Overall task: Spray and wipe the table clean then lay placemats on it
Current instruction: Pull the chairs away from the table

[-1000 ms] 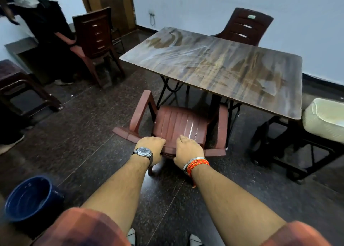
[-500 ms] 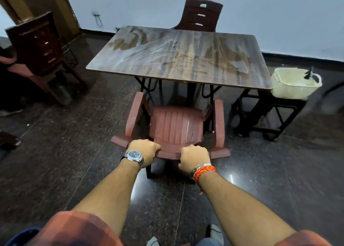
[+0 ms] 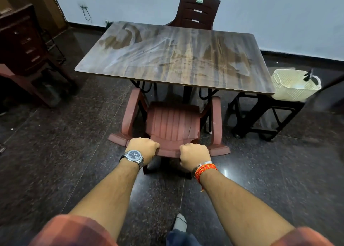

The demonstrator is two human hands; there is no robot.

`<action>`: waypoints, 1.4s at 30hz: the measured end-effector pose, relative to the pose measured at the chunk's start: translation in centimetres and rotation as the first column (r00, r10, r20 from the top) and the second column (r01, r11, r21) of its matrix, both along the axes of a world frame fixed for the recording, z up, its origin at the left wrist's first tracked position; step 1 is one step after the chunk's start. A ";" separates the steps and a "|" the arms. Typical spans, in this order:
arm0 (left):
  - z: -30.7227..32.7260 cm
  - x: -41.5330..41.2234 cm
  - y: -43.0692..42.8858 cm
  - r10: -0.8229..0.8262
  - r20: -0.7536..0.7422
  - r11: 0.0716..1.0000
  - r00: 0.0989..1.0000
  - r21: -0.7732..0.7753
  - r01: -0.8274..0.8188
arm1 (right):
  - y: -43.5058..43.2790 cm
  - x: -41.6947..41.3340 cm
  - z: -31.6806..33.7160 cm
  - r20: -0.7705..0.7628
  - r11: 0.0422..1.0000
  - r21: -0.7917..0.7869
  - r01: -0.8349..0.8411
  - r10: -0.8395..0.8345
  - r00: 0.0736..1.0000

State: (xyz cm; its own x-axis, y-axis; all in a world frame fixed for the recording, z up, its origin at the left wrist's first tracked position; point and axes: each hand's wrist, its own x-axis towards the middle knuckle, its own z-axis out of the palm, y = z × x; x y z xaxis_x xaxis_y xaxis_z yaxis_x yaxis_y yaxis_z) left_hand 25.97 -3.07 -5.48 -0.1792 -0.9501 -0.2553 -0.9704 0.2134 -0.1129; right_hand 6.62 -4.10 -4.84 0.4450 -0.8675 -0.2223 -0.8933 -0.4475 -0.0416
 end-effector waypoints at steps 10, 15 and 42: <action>0.0 1.0 -8.5 0.052 0.012 0.999 0.999 0.010 -0.052 | -8.4 1.1 0.1 0.028 1.000 -0.014 -0.016 0.016 0.999; -0.1 1.5 -11.7 0.046 -0.002 0.999 0.999 0.017 -0.046 | -11.5 1.4 0.1 0.018 1.000 -0.021 -0.010 0.011 1.000; 5.0 9.9 -16.1 0.245 -0.479 0.944 0.843 0.315 -0.096 | -15.6 9.8 0.9 0.349 0.996 -0.085 -0.036 0.064 0.935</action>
